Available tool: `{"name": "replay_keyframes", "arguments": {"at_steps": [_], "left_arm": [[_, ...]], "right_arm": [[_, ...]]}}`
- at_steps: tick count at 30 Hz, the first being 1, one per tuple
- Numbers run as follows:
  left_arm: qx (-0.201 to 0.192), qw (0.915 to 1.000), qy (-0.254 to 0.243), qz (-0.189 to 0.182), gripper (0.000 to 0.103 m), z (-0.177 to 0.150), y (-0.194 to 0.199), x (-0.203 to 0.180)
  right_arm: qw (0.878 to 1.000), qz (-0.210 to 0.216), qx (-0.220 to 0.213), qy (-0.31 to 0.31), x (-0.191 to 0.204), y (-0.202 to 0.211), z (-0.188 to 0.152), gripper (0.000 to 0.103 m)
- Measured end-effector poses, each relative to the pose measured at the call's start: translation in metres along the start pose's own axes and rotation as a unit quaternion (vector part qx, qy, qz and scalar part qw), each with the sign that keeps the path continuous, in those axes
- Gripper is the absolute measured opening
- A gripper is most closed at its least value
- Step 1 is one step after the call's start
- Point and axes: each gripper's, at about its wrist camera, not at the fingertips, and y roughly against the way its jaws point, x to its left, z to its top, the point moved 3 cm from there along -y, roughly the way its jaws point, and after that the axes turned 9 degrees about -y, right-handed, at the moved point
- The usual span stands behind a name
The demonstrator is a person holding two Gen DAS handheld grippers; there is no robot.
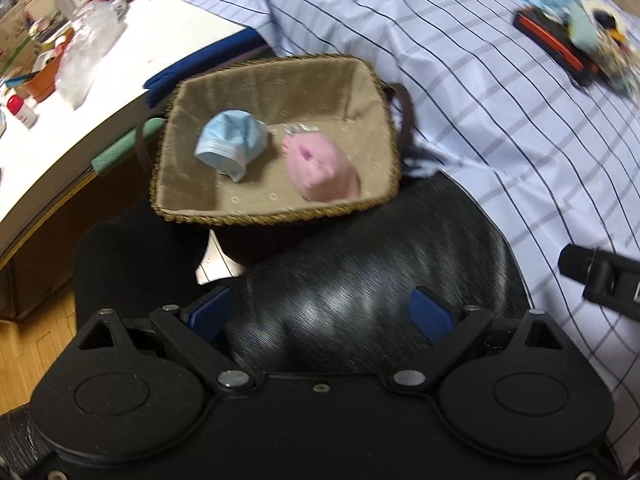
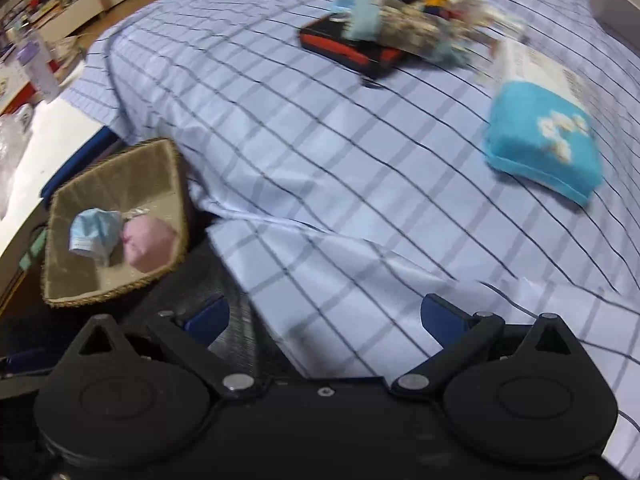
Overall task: Organize soft objects
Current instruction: 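Withdraw both tools from the basket back toward the pile on the bed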
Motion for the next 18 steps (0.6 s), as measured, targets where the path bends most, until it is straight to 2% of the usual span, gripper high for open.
{"name": "replay_keyframes", "arguments": {"at_steps": [8,18], "left_arm": [[0.004,0.9993,-0.037,-0.002,0.093,-0.012,0.000,-0.028],[0.001,0.9991,-0.042,0.003,0.093,-0.015,0.002,-0.028]], "right_arm": [[1.000,-0.008,0.003,-0.028,-0.027,-0.002,-0.006,0.102],[1.000,0.005,0.003,-0.030,-0.030,0.004,-0.003,0.102]]}}
